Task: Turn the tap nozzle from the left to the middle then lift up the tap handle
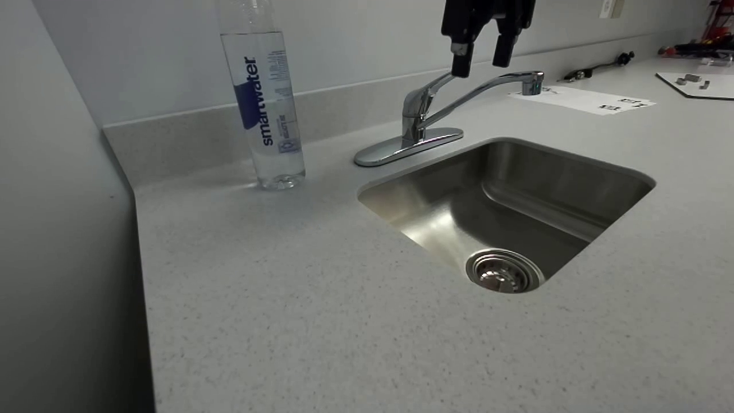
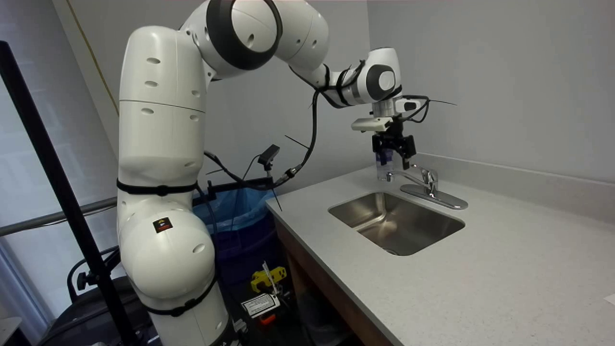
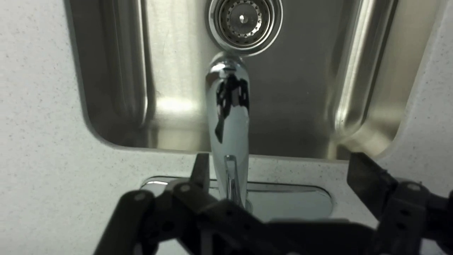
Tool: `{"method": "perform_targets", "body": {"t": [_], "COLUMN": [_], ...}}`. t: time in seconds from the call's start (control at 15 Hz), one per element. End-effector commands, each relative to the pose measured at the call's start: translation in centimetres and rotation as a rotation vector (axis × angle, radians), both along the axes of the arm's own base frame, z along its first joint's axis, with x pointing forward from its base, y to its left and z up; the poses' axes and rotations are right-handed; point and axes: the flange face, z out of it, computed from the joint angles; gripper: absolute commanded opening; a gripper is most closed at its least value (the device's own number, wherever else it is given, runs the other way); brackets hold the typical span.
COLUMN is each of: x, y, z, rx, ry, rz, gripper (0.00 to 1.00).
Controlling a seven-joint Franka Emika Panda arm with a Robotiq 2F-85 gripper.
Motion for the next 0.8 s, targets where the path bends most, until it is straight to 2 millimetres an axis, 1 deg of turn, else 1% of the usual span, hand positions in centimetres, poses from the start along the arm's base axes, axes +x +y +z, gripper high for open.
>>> {"method": "perform_targets", "body": {"t": [0.0,0.4,0.73], "x": [-0.2,1.1,2.3], "y": [-0.2,-0.2,0.0], "z": [-2.0,-3.7,-4.1], "rx": [-0.039,-0.074,-0.089], "ry": [0.002,-0.036,-0.122], "rz": [-0.036,-0.068,-0.071], "gripper": [1.00,1.00,1.00]}}
